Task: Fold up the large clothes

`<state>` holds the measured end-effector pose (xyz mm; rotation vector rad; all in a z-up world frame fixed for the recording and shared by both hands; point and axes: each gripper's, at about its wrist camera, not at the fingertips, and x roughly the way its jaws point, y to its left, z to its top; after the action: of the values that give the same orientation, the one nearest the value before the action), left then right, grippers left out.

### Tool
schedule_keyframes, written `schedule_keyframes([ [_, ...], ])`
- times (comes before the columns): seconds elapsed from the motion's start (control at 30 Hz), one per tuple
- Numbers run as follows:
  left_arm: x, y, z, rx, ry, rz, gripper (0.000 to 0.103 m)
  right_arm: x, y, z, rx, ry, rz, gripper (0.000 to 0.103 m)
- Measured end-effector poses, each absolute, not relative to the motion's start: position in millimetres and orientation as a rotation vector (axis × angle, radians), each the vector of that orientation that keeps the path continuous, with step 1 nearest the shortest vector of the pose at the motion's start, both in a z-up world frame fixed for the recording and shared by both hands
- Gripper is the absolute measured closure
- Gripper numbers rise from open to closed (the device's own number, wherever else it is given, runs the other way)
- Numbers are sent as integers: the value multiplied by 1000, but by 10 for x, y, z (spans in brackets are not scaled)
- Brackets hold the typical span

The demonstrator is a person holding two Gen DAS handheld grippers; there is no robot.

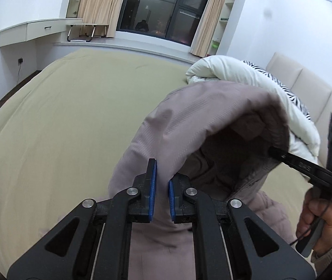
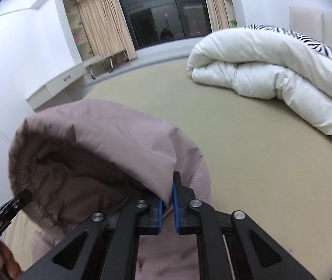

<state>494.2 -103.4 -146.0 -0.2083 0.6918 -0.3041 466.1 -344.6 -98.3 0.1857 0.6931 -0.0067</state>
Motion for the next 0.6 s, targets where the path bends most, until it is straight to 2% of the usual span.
schedule_keyframes([
  [0.1, 4373, -909, -1405, -227, 671, -327, 95, 3935, -3399, -956, 128, 641, -8, 94],
  [0.2, 3653, -835, -1437, -208, 671, -340, 95, 3270, -3356, -1163, 122, 644, -21, 94],
  [0.33, 2925, -889, -1766, -191, 764, -337, 95, 2711, -3388, -1632, 282, 741, -27, 93],
  [0.4, 2673, -872, -2071, -219, 899, -351, 95, 2545, -3400, -1853, 337, 821, -56, 92],
  [0.47, 2446, -744, -2250, -296, 984, -325, 95, 2328, -3394, -1914, 366, 856, -54, 88],
  [0.53, 2170, -564, -2298, -355, 1016, -293, 95, 2164, -3415, -1896, 346, 896, -60, 69],
  [0.6, 2003, -419, -2174, -397, 991, -273, 95, 2005, -3501, -1742, 351, 877, -78, 68],
])
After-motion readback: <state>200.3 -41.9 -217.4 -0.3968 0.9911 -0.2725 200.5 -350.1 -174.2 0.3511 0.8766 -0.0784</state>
